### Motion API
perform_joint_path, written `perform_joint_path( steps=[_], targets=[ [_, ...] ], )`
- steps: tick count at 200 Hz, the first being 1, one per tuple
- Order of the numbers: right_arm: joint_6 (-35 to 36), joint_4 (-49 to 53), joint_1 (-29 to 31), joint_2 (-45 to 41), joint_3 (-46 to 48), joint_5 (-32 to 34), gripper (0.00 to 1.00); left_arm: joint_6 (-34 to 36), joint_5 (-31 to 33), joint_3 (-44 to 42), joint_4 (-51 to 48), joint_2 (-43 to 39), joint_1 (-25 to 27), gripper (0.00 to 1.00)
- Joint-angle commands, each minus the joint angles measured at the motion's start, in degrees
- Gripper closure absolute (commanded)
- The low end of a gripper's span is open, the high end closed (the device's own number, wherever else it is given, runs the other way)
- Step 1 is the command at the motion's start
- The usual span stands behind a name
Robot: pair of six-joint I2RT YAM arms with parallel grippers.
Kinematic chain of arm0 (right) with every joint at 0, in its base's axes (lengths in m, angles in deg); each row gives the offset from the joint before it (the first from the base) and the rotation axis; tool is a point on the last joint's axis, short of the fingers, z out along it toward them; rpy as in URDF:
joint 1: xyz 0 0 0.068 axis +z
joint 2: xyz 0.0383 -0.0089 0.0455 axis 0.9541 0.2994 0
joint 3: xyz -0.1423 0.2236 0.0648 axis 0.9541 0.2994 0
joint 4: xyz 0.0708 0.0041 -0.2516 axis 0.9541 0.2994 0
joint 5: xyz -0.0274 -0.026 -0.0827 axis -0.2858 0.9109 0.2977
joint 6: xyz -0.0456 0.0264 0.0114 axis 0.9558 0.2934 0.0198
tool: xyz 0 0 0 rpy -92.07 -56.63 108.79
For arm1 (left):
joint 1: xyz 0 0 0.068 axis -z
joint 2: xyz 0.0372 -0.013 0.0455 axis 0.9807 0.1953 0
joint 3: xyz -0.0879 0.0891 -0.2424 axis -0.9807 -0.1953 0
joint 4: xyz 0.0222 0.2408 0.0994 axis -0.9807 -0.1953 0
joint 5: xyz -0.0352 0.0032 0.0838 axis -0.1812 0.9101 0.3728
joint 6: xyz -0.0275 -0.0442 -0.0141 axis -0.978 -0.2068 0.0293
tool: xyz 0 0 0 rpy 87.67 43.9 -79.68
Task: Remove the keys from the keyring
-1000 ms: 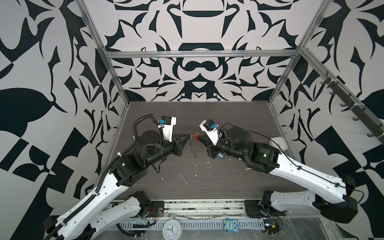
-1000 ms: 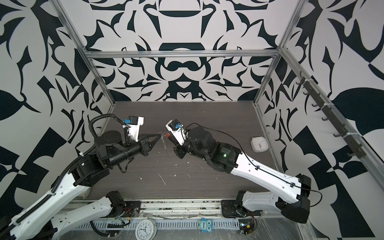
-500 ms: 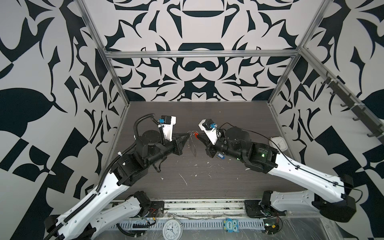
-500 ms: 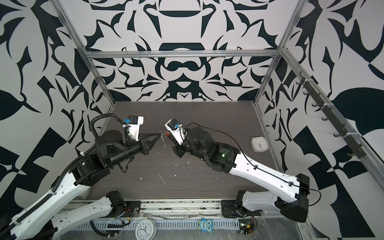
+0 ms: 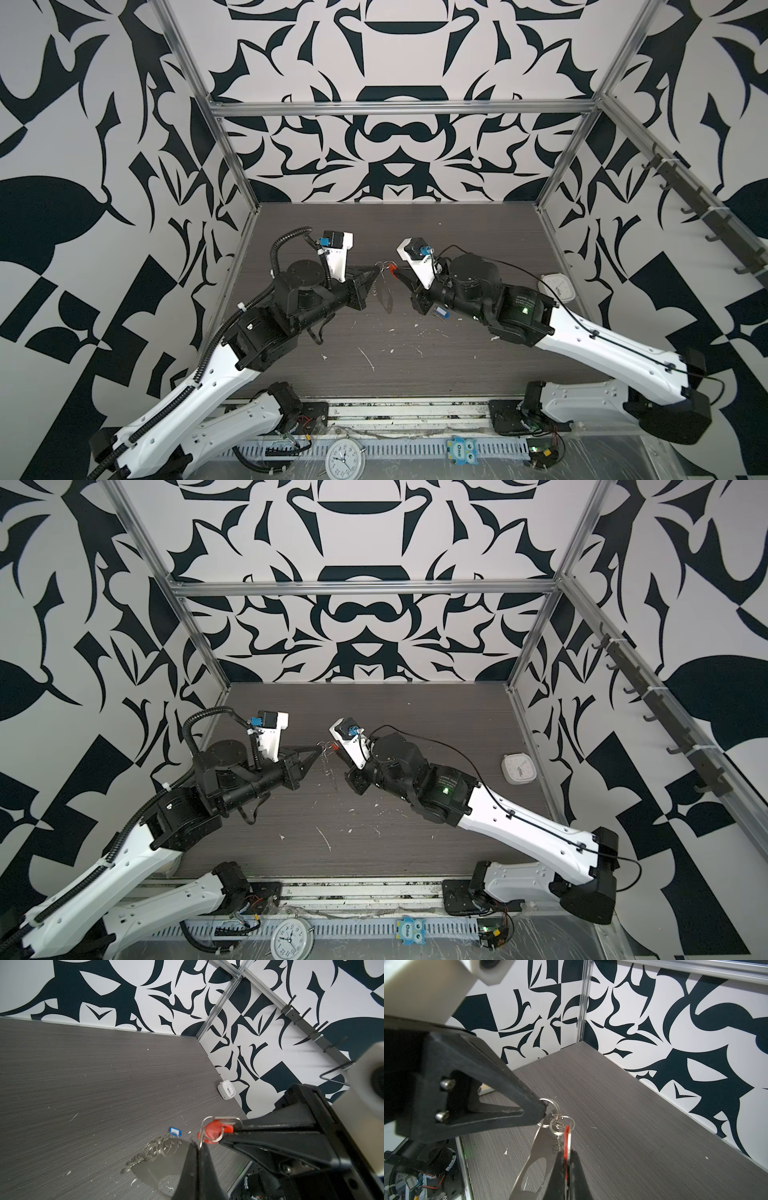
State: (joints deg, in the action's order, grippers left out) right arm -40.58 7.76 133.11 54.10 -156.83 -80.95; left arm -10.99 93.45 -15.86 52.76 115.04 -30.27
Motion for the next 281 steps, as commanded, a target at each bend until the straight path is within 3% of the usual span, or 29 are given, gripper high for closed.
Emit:
perform_joint_path(
  steps=[1,120,281],
  targets=[
    [-0.5,-2.2,-0.6,-1.9,-2.7,5.4,1.0,0.3,5.6,0.1,-3.5,-0.7,-0.5,1.0],
    [0.0,-6.1,-0.6,-1.9,-2.9,9.5,1.0,0.7,10.0,0.4,-6.0,0.5,0.4,1.0],
    [2.5,-8.3,-1.2,-1.7,-5.4,15.1,1.0,0.6,10.6,-0.3,-8.0,1.8,0.5,1.0]
  ],
)
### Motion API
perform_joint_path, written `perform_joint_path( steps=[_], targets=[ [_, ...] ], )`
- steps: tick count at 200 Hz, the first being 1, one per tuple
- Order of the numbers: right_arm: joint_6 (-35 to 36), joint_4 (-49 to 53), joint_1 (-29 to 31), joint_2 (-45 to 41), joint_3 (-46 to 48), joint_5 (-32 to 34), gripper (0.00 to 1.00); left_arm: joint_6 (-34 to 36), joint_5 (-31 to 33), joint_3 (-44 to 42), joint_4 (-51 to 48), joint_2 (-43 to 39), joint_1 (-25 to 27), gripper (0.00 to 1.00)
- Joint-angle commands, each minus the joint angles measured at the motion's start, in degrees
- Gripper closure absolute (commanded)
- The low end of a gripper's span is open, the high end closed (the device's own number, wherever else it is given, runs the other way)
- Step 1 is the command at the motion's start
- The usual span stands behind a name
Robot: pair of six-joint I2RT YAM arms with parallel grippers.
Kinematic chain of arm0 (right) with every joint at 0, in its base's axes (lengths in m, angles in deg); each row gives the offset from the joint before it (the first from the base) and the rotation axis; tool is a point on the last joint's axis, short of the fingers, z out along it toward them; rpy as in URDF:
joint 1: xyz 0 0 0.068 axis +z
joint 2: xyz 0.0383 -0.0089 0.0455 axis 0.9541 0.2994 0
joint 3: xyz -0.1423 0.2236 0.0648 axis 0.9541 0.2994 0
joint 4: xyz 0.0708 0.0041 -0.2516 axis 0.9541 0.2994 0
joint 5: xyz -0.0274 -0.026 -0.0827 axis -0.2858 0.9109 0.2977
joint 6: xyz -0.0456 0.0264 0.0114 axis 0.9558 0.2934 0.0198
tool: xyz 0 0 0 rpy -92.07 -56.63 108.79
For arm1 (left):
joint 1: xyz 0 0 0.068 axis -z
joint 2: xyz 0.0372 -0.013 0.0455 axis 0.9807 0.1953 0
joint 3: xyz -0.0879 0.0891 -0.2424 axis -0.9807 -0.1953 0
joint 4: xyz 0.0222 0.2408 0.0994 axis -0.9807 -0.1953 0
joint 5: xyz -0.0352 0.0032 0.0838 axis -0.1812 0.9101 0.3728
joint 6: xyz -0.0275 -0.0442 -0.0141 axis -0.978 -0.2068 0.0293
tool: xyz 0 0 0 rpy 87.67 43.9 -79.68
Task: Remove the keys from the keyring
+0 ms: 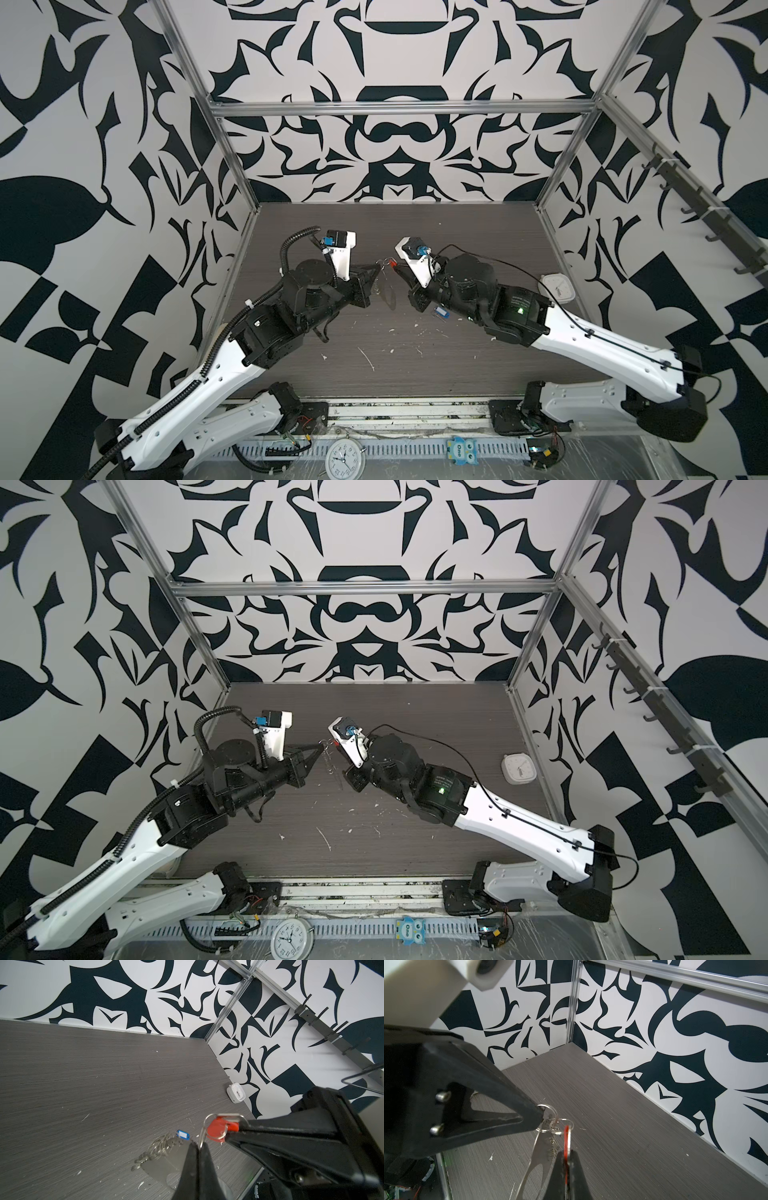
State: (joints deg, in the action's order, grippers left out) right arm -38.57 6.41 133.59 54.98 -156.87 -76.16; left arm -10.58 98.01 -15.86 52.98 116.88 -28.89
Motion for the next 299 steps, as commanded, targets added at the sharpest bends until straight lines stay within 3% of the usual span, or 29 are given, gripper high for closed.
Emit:
perform_joint_path(
  steps=[1,299],
  targets=[
    [0.5,-6.9,-1.7,-2.6,-5.4,10.3,1.0,0.2,6.0,-0.3,-8.3,0.0,-0.9,1.0],
    [2.1,-8.9,-5.7,-1.2,-11.5,9.9,1.0,-0.1,5.6,-0.6,-10.9,2.5,-0.9,1.0]
  ],
)
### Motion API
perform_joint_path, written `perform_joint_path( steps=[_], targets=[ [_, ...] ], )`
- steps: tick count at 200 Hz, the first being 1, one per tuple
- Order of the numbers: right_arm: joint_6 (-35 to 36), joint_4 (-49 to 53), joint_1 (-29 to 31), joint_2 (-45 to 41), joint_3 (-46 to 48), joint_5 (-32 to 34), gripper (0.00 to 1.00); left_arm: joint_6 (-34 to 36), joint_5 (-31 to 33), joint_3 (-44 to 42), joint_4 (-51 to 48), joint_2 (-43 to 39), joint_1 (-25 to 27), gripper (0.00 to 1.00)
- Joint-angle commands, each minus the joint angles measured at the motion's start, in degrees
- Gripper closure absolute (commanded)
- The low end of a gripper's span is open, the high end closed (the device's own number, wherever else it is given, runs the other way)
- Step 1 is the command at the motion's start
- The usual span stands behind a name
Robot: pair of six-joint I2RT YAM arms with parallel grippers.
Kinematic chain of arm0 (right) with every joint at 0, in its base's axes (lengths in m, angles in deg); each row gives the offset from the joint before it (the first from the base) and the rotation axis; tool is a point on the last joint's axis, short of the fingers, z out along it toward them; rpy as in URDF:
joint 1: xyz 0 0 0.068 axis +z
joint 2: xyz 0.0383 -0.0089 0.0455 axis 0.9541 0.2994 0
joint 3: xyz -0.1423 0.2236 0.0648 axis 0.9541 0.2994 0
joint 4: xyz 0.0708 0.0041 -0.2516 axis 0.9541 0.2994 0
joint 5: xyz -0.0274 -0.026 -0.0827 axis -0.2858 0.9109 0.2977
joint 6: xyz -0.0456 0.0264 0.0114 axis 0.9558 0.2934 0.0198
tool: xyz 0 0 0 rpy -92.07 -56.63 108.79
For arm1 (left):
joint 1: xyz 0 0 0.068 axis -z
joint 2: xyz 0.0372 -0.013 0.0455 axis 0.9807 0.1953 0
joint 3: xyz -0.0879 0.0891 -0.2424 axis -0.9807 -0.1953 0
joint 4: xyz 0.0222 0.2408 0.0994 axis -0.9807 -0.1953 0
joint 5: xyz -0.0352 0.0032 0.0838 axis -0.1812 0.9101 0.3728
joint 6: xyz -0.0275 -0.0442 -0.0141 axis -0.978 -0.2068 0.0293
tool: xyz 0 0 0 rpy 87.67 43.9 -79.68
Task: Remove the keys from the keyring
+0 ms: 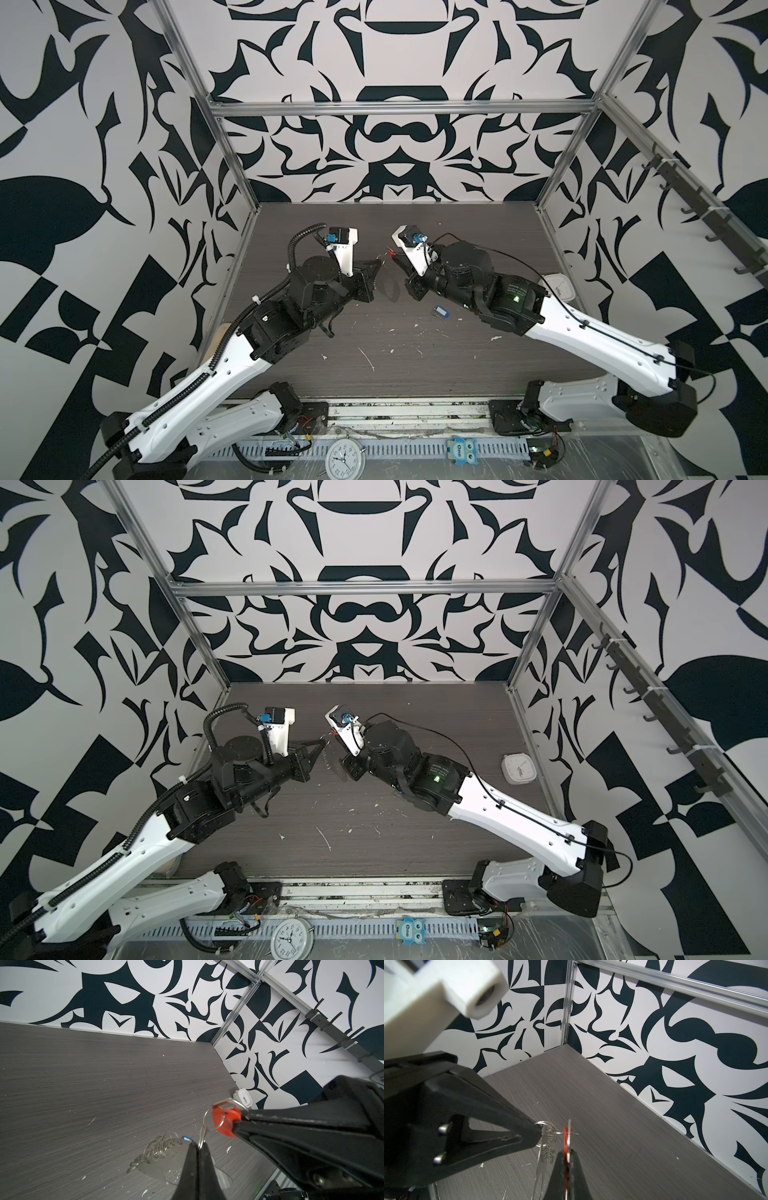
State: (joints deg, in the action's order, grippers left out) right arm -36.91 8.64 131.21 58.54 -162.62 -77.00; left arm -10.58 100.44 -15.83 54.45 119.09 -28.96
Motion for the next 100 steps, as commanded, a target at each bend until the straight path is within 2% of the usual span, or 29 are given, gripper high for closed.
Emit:
perform_joint_path(
  steps=[1,30,100],
  targets=[
    [0.4,-11.1,-3.3,-4.8,-5.8,10.8,1.0,-0.1,3.2,-0.7,-12.4,0.3,-0.8,1.0],
    [0.8,-11.5,-3.3,-5.1,-5.6,10.2,1.0,-0.4,1.6,-0.5,-12.1,0.7,-1.0,1.0],
    [7.2,-15.2,-3.3,-4.2,-5.5,7.2,1.0,-1.4,-2.8,-0.4,-12.1,0.6,-2.1,1.0]
  ],
)
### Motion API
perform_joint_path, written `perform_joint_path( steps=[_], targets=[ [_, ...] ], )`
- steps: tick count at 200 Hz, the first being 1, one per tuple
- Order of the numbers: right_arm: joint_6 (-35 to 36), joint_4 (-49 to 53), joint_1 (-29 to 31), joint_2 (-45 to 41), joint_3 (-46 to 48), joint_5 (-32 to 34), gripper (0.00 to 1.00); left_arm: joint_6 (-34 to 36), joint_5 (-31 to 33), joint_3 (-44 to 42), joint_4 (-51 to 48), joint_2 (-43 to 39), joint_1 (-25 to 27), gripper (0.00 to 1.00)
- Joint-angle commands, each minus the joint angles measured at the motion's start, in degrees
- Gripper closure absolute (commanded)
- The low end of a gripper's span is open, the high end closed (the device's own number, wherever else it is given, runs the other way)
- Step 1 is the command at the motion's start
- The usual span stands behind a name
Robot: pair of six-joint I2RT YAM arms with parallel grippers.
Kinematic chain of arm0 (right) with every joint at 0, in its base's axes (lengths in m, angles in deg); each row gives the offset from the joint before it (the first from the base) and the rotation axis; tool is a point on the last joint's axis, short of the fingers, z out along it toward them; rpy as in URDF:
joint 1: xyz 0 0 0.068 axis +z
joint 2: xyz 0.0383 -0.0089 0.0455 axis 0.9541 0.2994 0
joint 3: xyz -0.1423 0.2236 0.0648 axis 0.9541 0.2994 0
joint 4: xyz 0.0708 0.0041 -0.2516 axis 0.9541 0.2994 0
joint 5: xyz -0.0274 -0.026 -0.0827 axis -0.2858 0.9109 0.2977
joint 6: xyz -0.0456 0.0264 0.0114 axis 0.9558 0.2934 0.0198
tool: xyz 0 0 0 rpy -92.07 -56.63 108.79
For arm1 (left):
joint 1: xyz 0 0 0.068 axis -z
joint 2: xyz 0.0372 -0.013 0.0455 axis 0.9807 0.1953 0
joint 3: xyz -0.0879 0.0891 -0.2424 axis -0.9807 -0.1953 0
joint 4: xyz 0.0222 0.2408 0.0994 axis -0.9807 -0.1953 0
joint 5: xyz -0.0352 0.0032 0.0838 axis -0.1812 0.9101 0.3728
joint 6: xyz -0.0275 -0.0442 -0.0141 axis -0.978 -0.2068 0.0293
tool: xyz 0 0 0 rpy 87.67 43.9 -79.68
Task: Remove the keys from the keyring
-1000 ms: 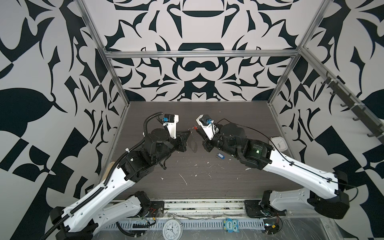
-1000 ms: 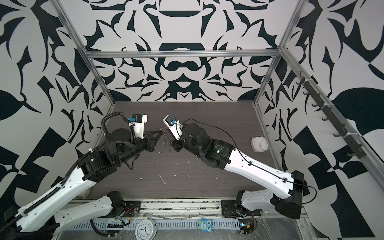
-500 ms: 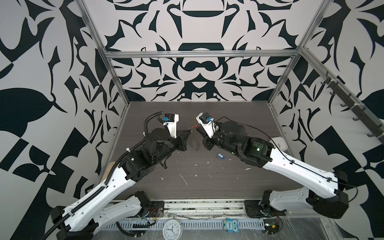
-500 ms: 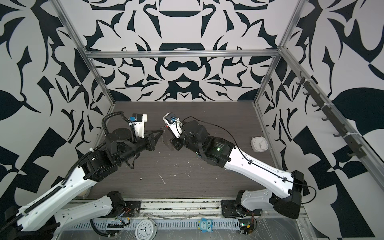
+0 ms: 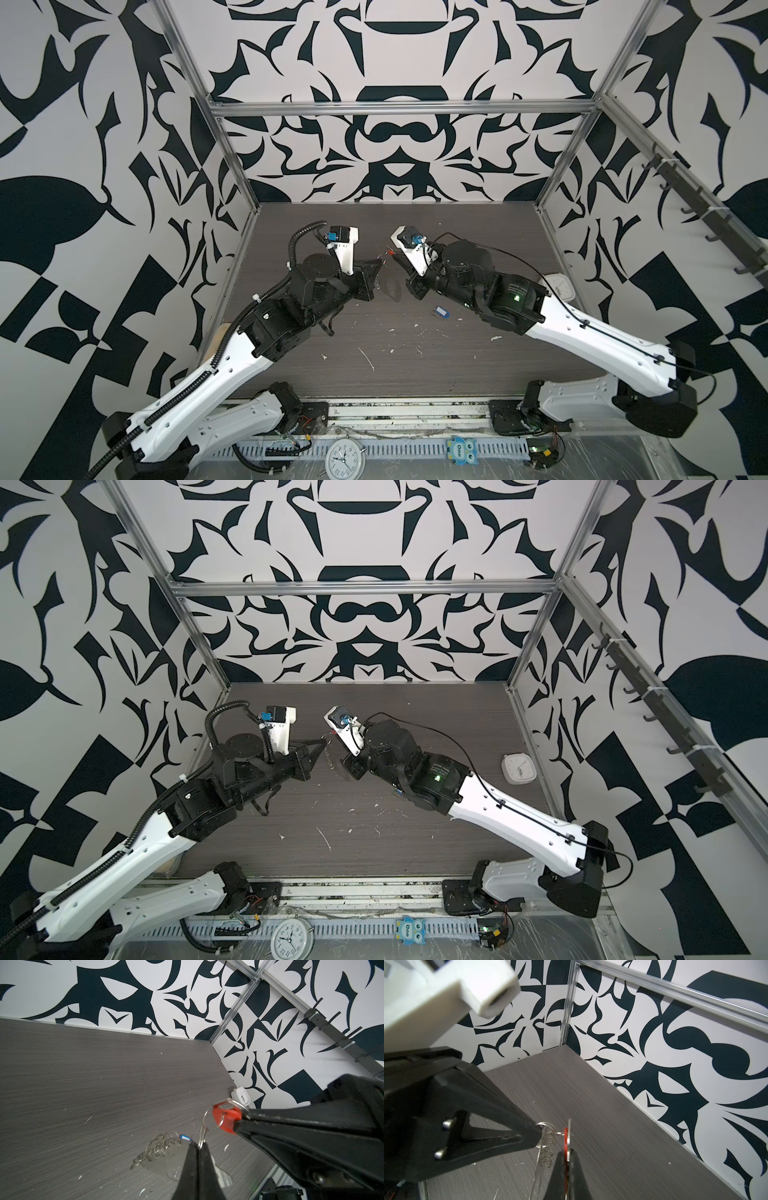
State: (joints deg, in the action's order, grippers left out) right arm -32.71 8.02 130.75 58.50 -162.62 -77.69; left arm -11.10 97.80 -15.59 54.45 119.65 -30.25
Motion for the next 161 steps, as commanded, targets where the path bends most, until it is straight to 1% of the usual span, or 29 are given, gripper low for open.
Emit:
perform_joint_path(
  steps=[1,29,69,104,118,134,136,139,161],
  targets=[
    [3.1,-14.7,-2.9,-4.1,-5.5,7.9,1.0,-0.9,-0.2,-0.6,-12.1,0.0,-0.8,1.0],
    [5.4,-16.2,-2.9,-3.5,-5.6,7.2,1.0,-1.0,-1.7,-0.5,-12.0,-0.3,-1.2,1.0],
    [6.2,-18.1,-2.9,-2.1,-6.4,4.4,1.0,-1.2,-3.5,-1.0,-11.6,0.0,-1.5,1.0],
    [6.9,-17.6,-2.9,-1.1,-8.2,2.1,1.0,-1.1,-5.0,-1.5,-10.9,-0.4,-2.0,1.0],
    [7.0,-17.5,-2.9,-0.7,-8.8,0.6,1.0,-0.9,-6.8,-1.8,-10.0,-0.5,-2.3,1.0],
    [7.2,-17.4,-2.9,-0.5,-9.0,0.6,1.0,-0.8,-8.3,-2.3,-9.3,-0.4,-2.7,1.0],
    [7.2,-17.4,-2.9,-0.5,-9.1,-1.1,1.0,-0.7,-8.7,-2.4,-9.1,-0.4,-2.7,1.0],
    [7.3,-17.4,-2.9,-0.5,-9.2,-1.7,1.0,-0.6,-9.0,-2.6,-8.8,-0.4,-2.8,1.0],
    [7.3,-16.7,-2.9,-0.3,-9.9,-3.6,1.0,0.2,-11.2,-3.2,-7.4,-0.3,-3.0,1.0]
  ],
)
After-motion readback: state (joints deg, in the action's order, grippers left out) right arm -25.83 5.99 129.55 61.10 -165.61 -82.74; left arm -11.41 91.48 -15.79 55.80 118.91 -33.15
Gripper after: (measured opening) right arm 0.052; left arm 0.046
